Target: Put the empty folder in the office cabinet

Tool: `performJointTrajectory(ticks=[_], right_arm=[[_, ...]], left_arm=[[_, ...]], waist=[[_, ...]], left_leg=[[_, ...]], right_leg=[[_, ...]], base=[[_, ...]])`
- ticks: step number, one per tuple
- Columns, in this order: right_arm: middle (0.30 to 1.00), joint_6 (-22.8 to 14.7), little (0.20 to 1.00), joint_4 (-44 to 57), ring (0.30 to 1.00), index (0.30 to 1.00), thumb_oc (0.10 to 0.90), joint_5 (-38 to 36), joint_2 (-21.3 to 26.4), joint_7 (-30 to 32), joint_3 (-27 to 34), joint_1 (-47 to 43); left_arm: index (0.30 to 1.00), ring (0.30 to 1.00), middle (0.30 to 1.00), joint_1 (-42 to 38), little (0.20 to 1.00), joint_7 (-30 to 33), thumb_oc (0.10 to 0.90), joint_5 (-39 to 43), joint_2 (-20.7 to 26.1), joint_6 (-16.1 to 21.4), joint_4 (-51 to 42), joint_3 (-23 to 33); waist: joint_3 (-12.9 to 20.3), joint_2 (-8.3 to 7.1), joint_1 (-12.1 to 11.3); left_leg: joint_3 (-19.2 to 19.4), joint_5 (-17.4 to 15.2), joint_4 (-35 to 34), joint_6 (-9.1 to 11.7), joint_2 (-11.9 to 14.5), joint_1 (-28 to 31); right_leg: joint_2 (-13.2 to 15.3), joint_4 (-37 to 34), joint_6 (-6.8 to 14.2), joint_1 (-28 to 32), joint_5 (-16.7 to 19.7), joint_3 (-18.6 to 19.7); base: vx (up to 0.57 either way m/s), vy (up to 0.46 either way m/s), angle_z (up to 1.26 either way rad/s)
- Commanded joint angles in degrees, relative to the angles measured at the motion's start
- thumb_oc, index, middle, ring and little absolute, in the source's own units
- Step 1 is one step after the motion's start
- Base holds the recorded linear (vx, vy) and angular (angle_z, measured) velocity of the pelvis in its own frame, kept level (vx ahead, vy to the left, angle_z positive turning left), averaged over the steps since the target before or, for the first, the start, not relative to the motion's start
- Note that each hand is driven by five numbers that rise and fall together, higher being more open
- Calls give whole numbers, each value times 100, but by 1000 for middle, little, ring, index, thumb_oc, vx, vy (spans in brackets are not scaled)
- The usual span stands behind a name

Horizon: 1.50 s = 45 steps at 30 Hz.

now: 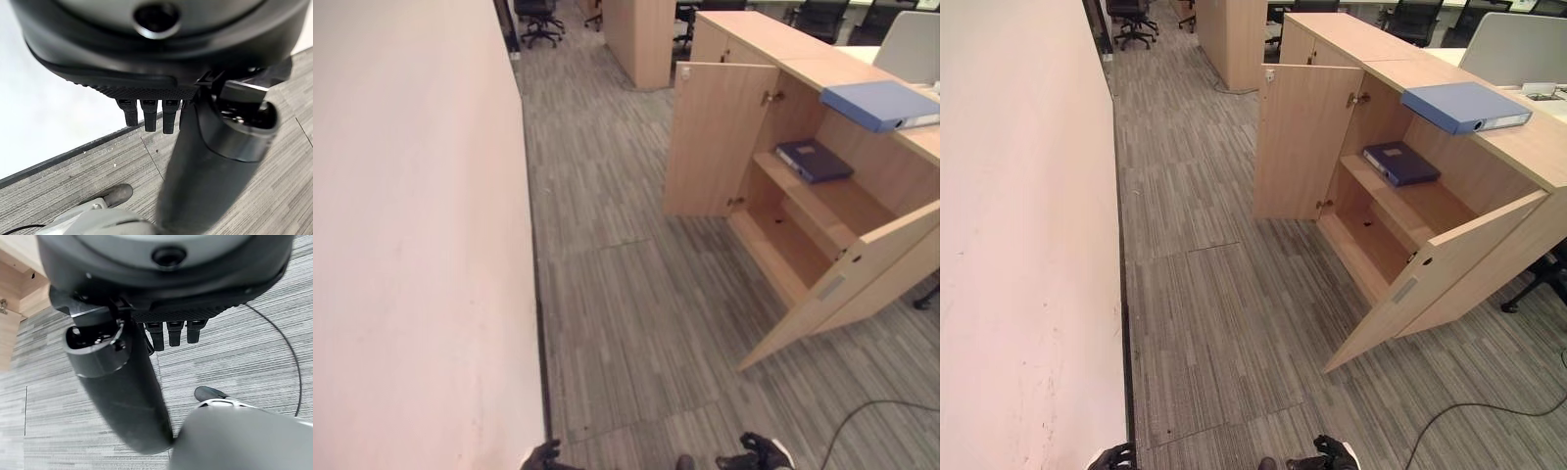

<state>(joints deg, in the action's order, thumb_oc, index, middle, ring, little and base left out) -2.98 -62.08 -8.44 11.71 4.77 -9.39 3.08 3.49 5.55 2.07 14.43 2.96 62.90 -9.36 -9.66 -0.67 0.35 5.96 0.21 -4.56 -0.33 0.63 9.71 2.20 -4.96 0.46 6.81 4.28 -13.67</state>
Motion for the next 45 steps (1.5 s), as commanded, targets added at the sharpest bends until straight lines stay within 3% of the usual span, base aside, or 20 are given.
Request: performJointTrajectory(ticks=[1, 45], right_arm=[[900, -19, 900, -406, 900, 900, 800, -284, 319, -20, -11, -387], [900, 46, 900, -802, 900, 900, 800, 66, 427, 83, 0, -396]], left_arm=[[900, 900, 900, -337, 900, -89, 800, 211, 72, 275, 21, -90], [900, 900, 900, -342, 900, -158, 800, 332, -19, 261, 478, 33]], waist=[[52, 5, 55], [89, 91, 32]], left_leg=[[296, -66, -1, 517, 517, -20], [216, -23, -44, 578, 552, 57]], right_leg=[[524, 100, 824, 494, -763, 81], [448, 18, 769, 607, -828, 54]], base=[[1, 7, -5], [0, -1, 0]])
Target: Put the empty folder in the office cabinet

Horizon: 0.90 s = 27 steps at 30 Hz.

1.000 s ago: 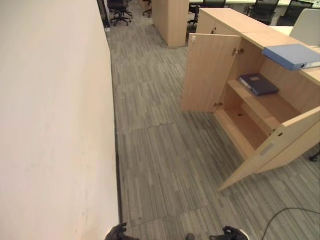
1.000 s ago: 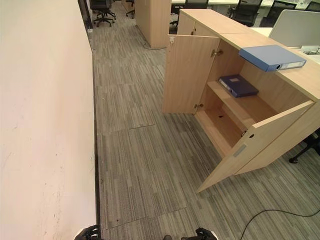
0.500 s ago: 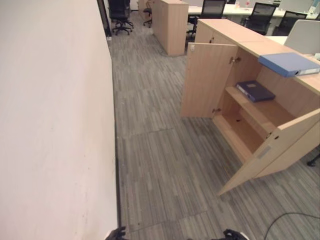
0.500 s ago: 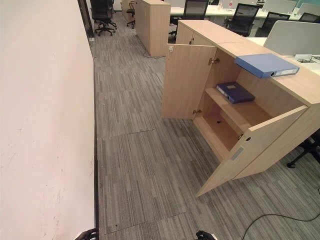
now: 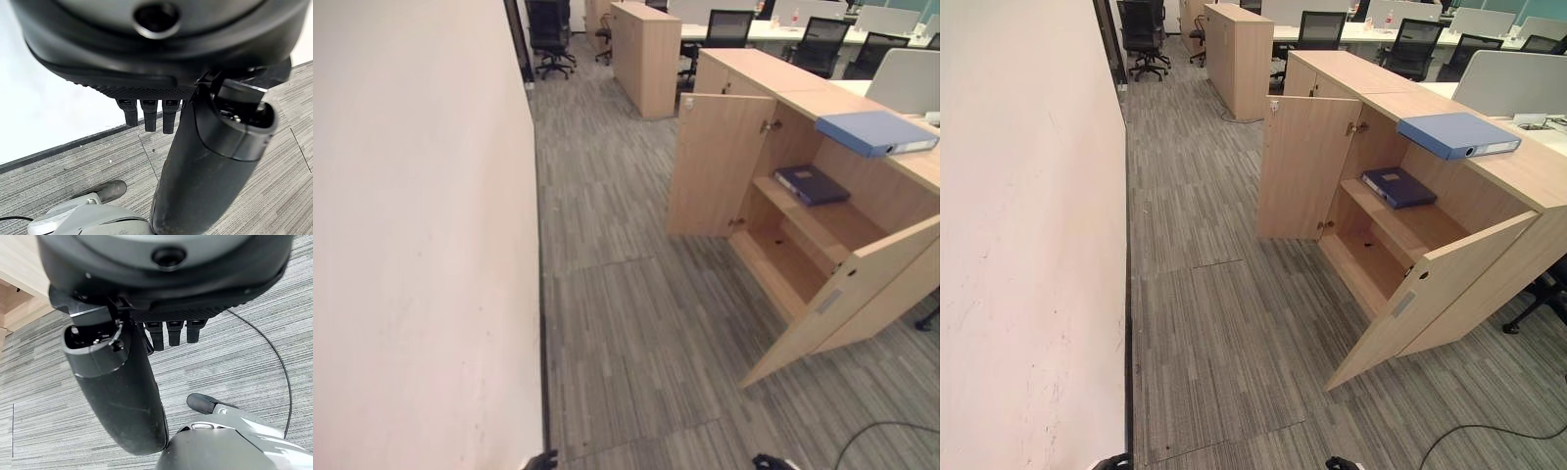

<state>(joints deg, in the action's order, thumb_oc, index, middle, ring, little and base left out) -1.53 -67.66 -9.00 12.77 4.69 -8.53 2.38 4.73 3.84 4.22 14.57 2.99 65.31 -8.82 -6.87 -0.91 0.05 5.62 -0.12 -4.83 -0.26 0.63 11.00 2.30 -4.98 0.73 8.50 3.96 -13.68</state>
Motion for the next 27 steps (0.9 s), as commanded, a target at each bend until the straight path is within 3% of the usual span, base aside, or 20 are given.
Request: performJointTrajectory(ticks=[1, 15, 18, 19, 20, 21, 22, 23, 24, 26, 27], right_arm=[[900, -99, 900, -246, 900, 900, 800, 120, 326, 89, -87, -329], [900, -79, 900, -274, 900, 900, 800, 149, 389, 92, -98, -376], [900, -112, 900, -144, 900, 900, 800, 149, 432, 90, -98, -400], [900, -151, 900, 4, 900, 900, 800, 75, 498, 75, -63, -388], [900, -163, 900, 47, 900, 900, 800, 31, 514, 88, -28, -378], [900, -162, 900, 49, 900, 900, 800, 31, 513, 88, -26, -380], [900, -132, 900, 19, 900, 900, 800, -110, 565, 131, 101, -384], [900, -132, 900, 19, 900, 900, 800, -110, 565, 131, 101, -384], [900, -95, 900, -33, 900, 900, 800, -204, 578, 124, 149, -351], [900, -81, 900, -37, 900, 900, 800, -228, 586, 127, 153, -350], [900, -70, 900, -51, 900, 900, 800, -237, 592, 126, 142, -359]], left_arm=[[900, 900, 900, -469, 900, 11, 800, 116, -33, 257, 235, -26], [900, 900, 900, -537, 900, -5, 800, 200, -4, 226, 256, -21], [900, 900, 900, -588, 900, 11, 800, 290, 34, 232, 268, 0], [900, 900, 900, -639, 900, 14, 800, 376, 59, 242, 218, 9], [900, 900, 900, -665, 900, 36, 800, 421, 53, 249, 208, 32], [900, 900, 900, -668, 900, 36, 800, 421, 55, 248, 209, 31], [900, 900, 900, -702, 900, 88, 800, 479, 42, 242, 192, 21], [900, 900, 900, -702, 900, 88, 800, 479, 42, 242, 192, 21], [900, 900, 900, -678, 900, 101, 800, 485, 58, 229, 197, 18], [900, 900, 900, -671, 900, 113, 800, 497, 66, 220, 188, 11], [900, 900, 900, -680, 900, 134, 800, 500, 67, 215, 178, -4]], waist=[[-200, 118, 66], [-332, 162, 83], [-439, 129, 90], [-644, 60, 49], [-711, 20, 40], [-709, 27, 48], [-829, -3, 43], [-828, -2, 43], [-800, 10, -9], [-797, 35, -39], [-806, 94, -76]], left_leg=[[246, 16, -16, 577, 560, -75], [113, 85, 187, 655, 701, -225], [35, -39, 808, 695, 768, -596], [-47, -22, 1748, 793, 732, -1134], [-77, 47, 2230, 828, 737, -1374], [-92, 28, 2276, 831, 746, -1406], [-2, 469, 2864, 862, 953, -1873], [-3, 468, 2866, 862, 953, -1875], [155, 528, 2413, 814, 1299, -2085], [173, 581, 2148, 814, 1442, -2073], [118, 830, 1751, 867, 1594, -2085]], right_leg=[[432, 18, 737, 435, -802, 54], [271, 131, 578, 395, -951, 58], [264, 342, 480, 260, -1045, 100], [280, 482, 337, 215, -1136, 144], [295, 530, 274, 220, -1173, 151], [285, 536, 270, 211, -1177, 142], [269, 667, 174, 328, -1359, 107], [268, 668, 174, 326, -1360, 107], [309, 843, 212, 443, -1579, 118], [334, 956, 248, 466, -1678, 141], [329, 1069, 291, 502, -1810, 168]], base=[[0, 0, 0], [-9, -51, 4], [-71, -132, 5], [-131, -207, 18], [-98, -169, 30], [75, -98, 36], [86, -51, 22], [285, 29, 14], [202, 81, 5], [243, 127, 5], [275, 163, 2]])
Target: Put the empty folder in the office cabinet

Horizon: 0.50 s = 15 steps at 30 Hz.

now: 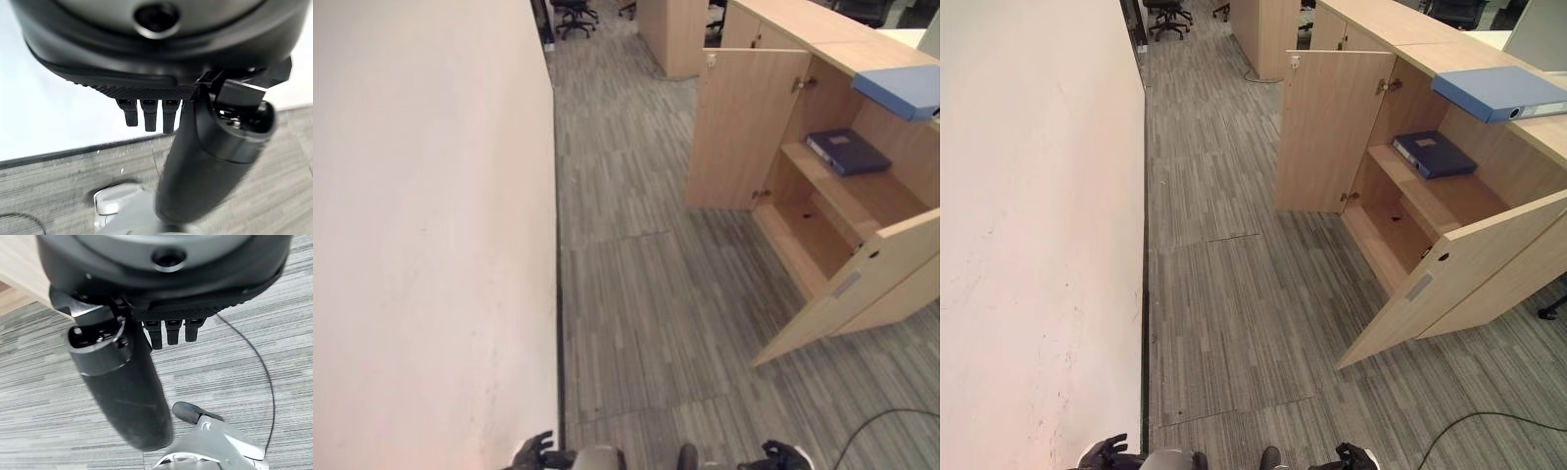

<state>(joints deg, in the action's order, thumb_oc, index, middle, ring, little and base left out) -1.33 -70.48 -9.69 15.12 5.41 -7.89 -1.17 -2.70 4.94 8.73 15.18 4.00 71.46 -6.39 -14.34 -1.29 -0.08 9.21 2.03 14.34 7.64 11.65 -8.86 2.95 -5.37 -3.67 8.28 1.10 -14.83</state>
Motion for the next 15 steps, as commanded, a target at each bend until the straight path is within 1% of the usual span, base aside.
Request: performJointTrajectory(ticks=[1, 2, 3, 4, 7, 8, 9, 10, 11, 12, 13, 14, 15], right_arm=[[900, -74, 900, 218, 900, 900, 800, -160, 377, 68, 58, -23], [900, -38, 900, 174, 900, 900, 800, -108, 403, 87, 0, -47], [900, -38, 900, 174, 900, 900, 800, -108, 403, 87, -1, -48], [900, -3, 900, 155, 900, 900, 800, -100, 408, 117, -22, -28], [900, 24, 900, 129, 900, 900, 800, -57, 409, 138, -42, -12], [900, 35, 900, 122, 900, 900, 800, -19, 375, 115, -54, 5], [900, 35, 900, 123, 900, 900, 800, -18, 375, 115, -55, 11], [900, 28, 900, 113, 900, 900, 800, 29, 338, 109, -72, 26], [900, 17, 900, 130, 900, 900, 800, 42, 312, 107, -73, 25], [900, 7, 900, 233, 900, 900, 800, 54, 234, 86, -110, -2], [900, 8, 900, 235, 900, 900, 800, 54, 229, 87, -110, 1], [900, -11, 900, 305, 900, 900, 800, 42, 139, 76, -117, -37], [900, -1, 900, 309, 900, 900, 800, 35, 124, 72, -112, -58]], left_arm=[[900, 900, 900, 44, 900, 47, 800, 66, 10, 113, -449, -258], [900, 900, 900, -7, 900, 95, 800, 126, 4, 122, -430, -257], [900, 900, 900, -7, 900, 96, 800, 127, 4, 122, -428, -257], [900, 900, 900, -17, 900, 149, 800, 213, -15, 141, -408, -217], [900, 900, 900, 19, 900, 173, 800, 254, -40, 157, -384, -177], [900, 900, 900, 107, 900, 151, 800, 281, -64, 164, -352, -107], [900, 900, 900, 113, 900, 151, 800, 281, -64, 165, -353, -108], [900, 900, 900, 159, 900, 151, 800, 270, -64, 157, -328, -86], [900, 900, 900, 184, 900, 145, 800, 264, -62, 155, -327, -57], [900, 900, 900, 197, 900, 161, 800, 228, -13, 156, -298, -17], [900, 900, 900, 200, 900, 161, 800, 228, -8, 156, -298, -17], [900, 900, 900, 207, 900, 187, 800, 177, 66, 161, -280, 32], [900, 900, 900, 201, 900, 191, 800, 160, 100, 162, -282, 39]], waist=[[-85, 167, -100], [-120, 216, -179], [-125, 204, -176], [-116, 199, -253], [-56, 189, -327], [90, 212, -406], [96, 206, -411], [172, 208, -468], [242, 199, -507], [341, 134, -611], [350, 120, -614], [462, 2, -707], [477, -41, -732]], left_leg=[[-314, 751, -442, 123, 588, -174], [-444, 853, -933, 202, 789, -368], [-438, 857, -946, 204, 777, -351], [-509, 894, -1303, 298, 1010, -586], [-537, 956, -1512, 383, 1113, -709], [-546, 1003, -1600, 440, 1108, -694], [-534, 1007, -1613, 442, 1106, -682], [-661, 1151, -1603, 500, 1086, -707], [-695, 1204, -1601, 541, 1048, -710], [-775, 1272, -1474, 548, 951, -763], [-767, 1268, -1472, 547, 942, -767], [-785, 1241, -1295, 457, 744, -765], [-773, 1204, -1236, 414, 669, -759]], right_leg=[[270, 1195, 759, 563, -1615, 320], [318, 1318, 844, 672, -1802, 407], [332, 1335, 844, 675, -1821, 404], [454, 1305, 970, 882, -1978, 525], [562, 1180, 1071, 1152, -2086, 656], [631, 1005, 1167, 1351, -2083, 768], [636, 997, 1167, 1354, -2080, 773], [681, 918, 1213, 1421, -2065, 830], [722, 878, 1242, 1414, -2049, 873], [854, 822, 1360, 1404, -1967, 918], [867, 823, 1363, 1397, -1970, 917], [1101, 867, 1561, 1310, -1713, 950], [1173, 943, 1615, 1240, -1553, 976]], base=[[405, 219, -7], [305, 151, -7], [460, 233, -2], [383, 189, 6], [349, 168, -16], [387, 185, -71], [386, 185, -114], [230, 130, -90], [435, 275, -39], [309, 209, 18], [438, 310, 43], [336, 253, 14], [336, 256, -2]])
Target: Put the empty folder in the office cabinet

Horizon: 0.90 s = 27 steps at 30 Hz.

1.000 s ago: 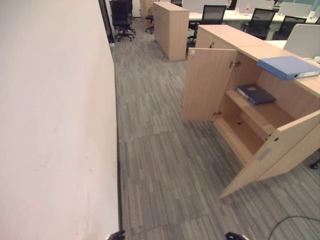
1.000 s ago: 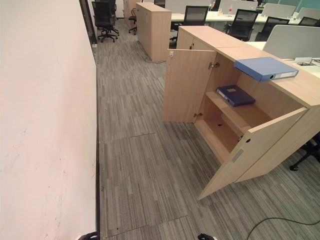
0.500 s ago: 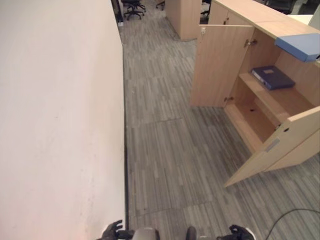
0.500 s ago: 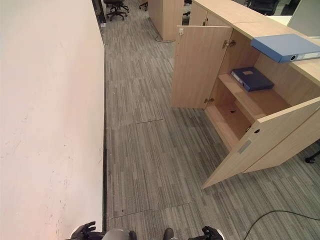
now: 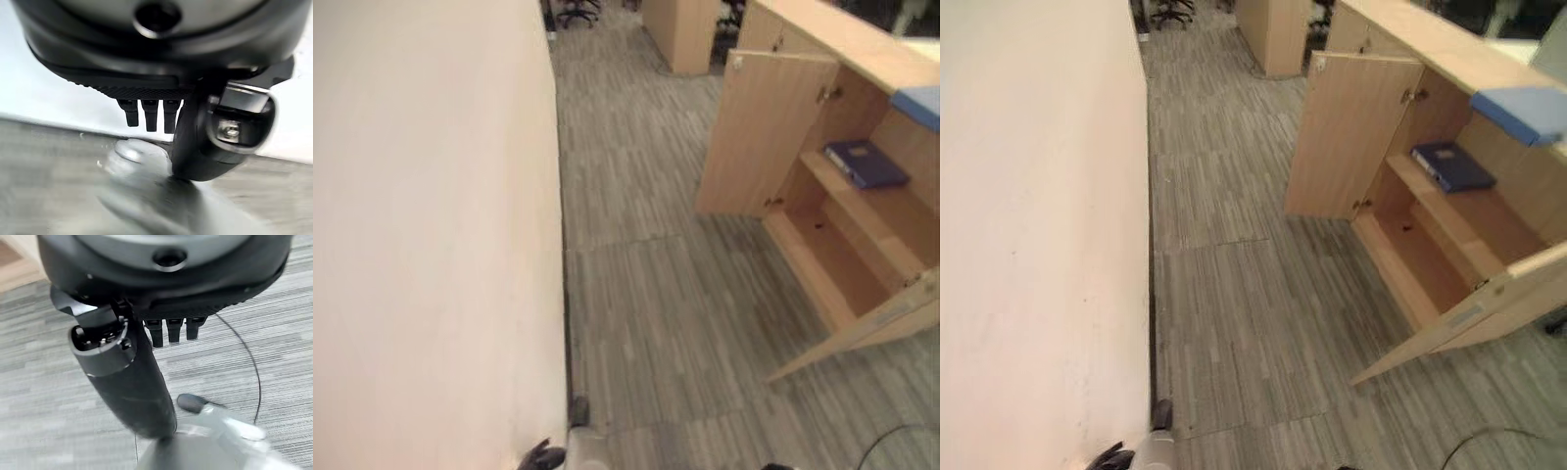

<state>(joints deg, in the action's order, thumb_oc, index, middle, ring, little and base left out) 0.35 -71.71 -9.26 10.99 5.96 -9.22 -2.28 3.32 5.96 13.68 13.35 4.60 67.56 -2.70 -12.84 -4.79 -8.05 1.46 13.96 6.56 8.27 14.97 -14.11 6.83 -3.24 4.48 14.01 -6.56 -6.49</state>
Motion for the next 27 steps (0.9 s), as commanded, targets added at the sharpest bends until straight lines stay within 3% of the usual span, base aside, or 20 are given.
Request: performJointTrajectory(ticks=[1, 2, 5, 6, 9, 10, 12, 13, 14, 16, 18, 19, 21, 23, 25, 27], right_arm=[[900, -168, 900, 431, 900, 900, 800, -8, 533, 17, 22, 53], [900, -155, 900, 458, 900, 900, 800, -37, 494, -10, -6, -10], [900, -168, 900, 498, 900, 900, 800, -25, 473, 6, -50, -187], [900, -169, 900, 495, 900, 900, 800, -25, 471, 6, -50, -192], [900, -182, 900, 555, 900, 900, 800, -114, 457, 64, 8, -379], [900, -229, 900, 585, 900, 900, 800, -186, 443, 105, 48, -442], [900, -229, 900, 585, 900, 900, 800, -186, 446, 105, 49, -445], [900, -275, 900, 577, 900, 900, 800, -225, 449, 130, 28, -509], [900, -282, 900, 566, 900, 900, 800, -221, 456, 149, 25, -510], [900, -289, 900, 521, 900, 900, 800, -203, 471, 183, 19, -506], [900, -272, 900, 468, 900, 900, 800, -197, 498, 182, 30, -496], [900, -244, 900, 355, 900, 900, 800, -210, 546, 207, 77, -459], [900, -196, 900, 210, 900, 900, 800, -183, 603, 229, 147, -411], [900, -197, 900, 206, 900, 900, 800, -181, 610, 228, 146, -413], [900, -91, 900, 9, 900, 900, 800, 61, 698, 223, 265, -240], [900, -66, 900, -44, 900, 900, 800, 114, 719, 214, 293, -175]], left_arm=[[900, 900, 900, -401, 900, 88, 800, -335, 287, 102, 108, -331], [900, 900, 900, -427, 900, 73, 800, -374, 355, 106, 87, -337], [900, 900, 900, -492, 900, 57, 800, -410, 434, 103, 12, -385], [900, 900, 900, -495, 900, 57, 800, -411, 436, 103, 12, -384], [900, 900, 900, -598, 900, 78, 800, -343, 507, 95, -65, -407], [900, 900, 900, -639, 900, 91, 800, -315, 504, 99, -60, -413], [900, 900, 900, -643, 900, 91, 800, -315, 501, 99, -59, -413], [900, 900, 900, -681, 900, 89, 800, -344, 471, 100, 21, -408], [900, 900, 900, -701, 900, 76, 800, -370, 468, 87, 33, -419], [900, 900, 900, -726, 900, 65, 800, -395, 455, 76, 71, -445], [900, 900, 900, -727, 900, 52, 800, -407, 441, 57, 59, -454], [900, 900, 900, -729, 900, 48, 800, -458, 414, 57, 66, -481], [900, 900, 900, -744, 900, 32, 800, -555, 382, 76, 95, -509], [900, 900, 900, -745, 900, 32, 800, -559, 373, 79, 100, -507], [900, 900, 900, -783, 900, 5, 800, -758, 365, 103, 98, -556], [900, 900, 900, -770, 900, -5, 800, -793, 367, 107, 101, -563]], waist=[[335, 291, 58], [362, 194, 23], [398, 124, -40], [406, 109, -48], [301, 248, -6], [233, 359, 104], [241, 376, 95], [95, 623, 375], [15, 654, 445], [-112, 711, 564], [-140, 732, 642], [-171, 669, 804], [-226, 665, 1008], [-242, 703, 1011], [-224, 822, 1336], [-212, 856, 1399]], left_leg=[[16, 4, -451, 346, 325, -240], [120, -184, -310, 185, 64, -242], [255, -504, -251, -103, -297, -224], [270, -512, -243, -113, -310, -236], [424, -797, -276, -402, -516, -12], [493, -955, -353, -537, -662, 230], [495, -948, -354, -537, -642, 218], [473, -1076, -739, -667, -864, 845], [471, -1148, -846, -674, -931, 1067], [461, -1307, -969, -670, -979, 1408], [420, -1393, -1008, -653, -998, 1570], [338, -1600, -1050, -649, -1166, 1861], [249, -1807, -1129, -611, -1255, 2227], [248, -1842, -1125, -605, -1217, 2258], [105, -2203, -1156, -467, -1164, 2755], [89, -2298, -1156, -442, -1150, 2880]], right_leg=[[804, 732, 807, 655, -789, 147], [971, 1015, 900, 427, -164, 213], [1186, 1672, 969, -18, 742, 243], [1206, 1678, 981, -39, 743, 256], [1344, 2634, 900, -616, 1513, -19], [1258, 2999, 861, -816, 1428, -243], [1237, 2981, 856, -827, 1449, -237], [553, 3450, 682, -1551, 658, -267], [456, 3331, 667, -1710, 360, -442], [281, 2989, 500, -2039, 104, -835], [201, 2688, 473, -2217, 172, -961], [106, 1921, 475, -2523, 400, -1017], [103, 1171, 523, -2752, 769, -1055], [63, 1127, 527, -2698, 777, -1072], [415, 406, 697, -3144, 1259, -1263], [494, 379, 718, -3170, 1315, -1370]], base=[[256, 243, -20], [222, 236, -22], [206, 258, -22], [131, 196, -19], [160, 292, 18], [169, 304, 58], [211, 258, 29], [415, 362, 20], [484, 389, 11], [317, 62, -2], [317, -8, -24], [389, -55, 7], [422, -61, 73], [234, -60, 74], [662, -232, 13], [381, -135, -9]])
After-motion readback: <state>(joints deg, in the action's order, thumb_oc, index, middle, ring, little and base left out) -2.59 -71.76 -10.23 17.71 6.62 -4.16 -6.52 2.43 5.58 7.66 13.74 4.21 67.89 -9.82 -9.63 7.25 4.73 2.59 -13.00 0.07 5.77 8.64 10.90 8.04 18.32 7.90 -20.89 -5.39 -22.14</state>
